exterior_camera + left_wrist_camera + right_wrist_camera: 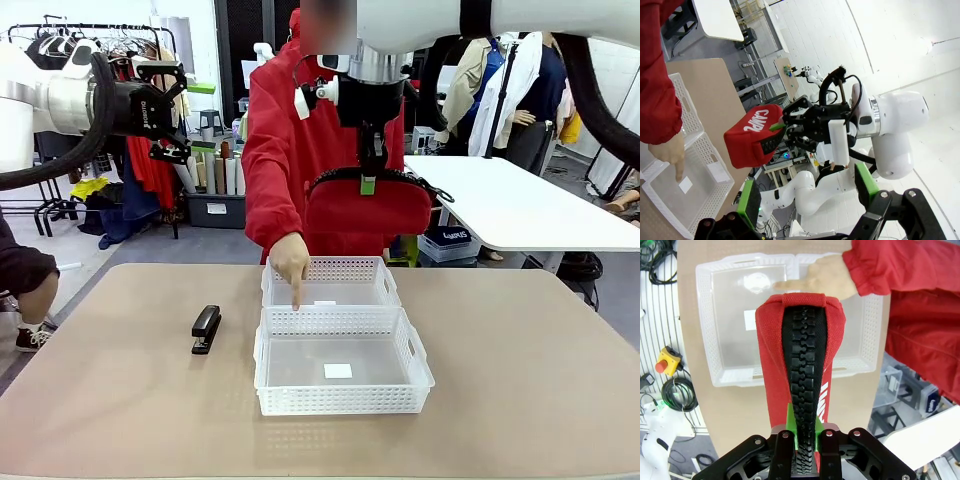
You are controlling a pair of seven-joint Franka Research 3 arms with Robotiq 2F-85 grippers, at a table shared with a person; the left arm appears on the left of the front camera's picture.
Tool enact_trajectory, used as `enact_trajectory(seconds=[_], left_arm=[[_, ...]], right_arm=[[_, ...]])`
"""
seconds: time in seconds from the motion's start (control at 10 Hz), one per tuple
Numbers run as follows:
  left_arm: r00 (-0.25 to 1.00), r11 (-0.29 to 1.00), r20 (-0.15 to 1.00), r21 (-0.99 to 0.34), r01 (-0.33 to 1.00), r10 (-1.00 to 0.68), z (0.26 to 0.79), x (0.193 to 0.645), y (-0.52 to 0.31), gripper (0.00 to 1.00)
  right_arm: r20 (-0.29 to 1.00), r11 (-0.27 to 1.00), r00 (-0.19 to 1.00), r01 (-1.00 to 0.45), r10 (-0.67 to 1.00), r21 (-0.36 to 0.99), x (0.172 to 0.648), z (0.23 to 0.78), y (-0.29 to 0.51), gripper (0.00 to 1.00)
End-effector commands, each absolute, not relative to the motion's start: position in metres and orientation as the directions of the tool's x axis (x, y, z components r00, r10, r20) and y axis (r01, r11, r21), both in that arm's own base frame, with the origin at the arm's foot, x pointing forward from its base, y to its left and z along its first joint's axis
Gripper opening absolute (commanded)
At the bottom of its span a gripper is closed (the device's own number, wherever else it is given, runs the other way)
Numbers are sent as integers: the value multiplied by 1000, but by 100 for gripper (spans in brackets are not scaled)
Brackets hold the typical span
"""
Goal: Distribute items into two baskets.
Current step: Place the picked Pencil pouch into the Organizing basket as instructed by the person.
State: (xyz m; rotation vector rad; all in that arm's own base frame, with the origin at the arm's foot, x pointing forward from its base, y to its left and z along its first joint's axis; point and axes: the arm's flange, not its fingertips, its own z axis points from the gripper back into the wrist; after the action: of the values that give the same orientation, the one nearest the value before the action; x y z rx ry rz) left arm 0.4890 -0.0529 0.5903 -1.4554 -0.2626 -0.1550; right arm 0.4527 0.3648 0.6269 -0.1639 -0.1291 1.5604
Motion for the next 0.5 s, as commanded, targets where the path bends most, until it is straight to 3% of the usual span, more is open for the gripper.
enact_trajectory(seconds=[0.0,0.4], left_arm=[[960,110,274,-957,267,54,593,488,-53,100],[960,110,274,-957,267,54,593,488,-53,100]], right_arm=[[-10,-20,-18,-978,1000,-206,426,606,370,0],[-3,-40,-40,-981,999,-192,399,578,379,0]])
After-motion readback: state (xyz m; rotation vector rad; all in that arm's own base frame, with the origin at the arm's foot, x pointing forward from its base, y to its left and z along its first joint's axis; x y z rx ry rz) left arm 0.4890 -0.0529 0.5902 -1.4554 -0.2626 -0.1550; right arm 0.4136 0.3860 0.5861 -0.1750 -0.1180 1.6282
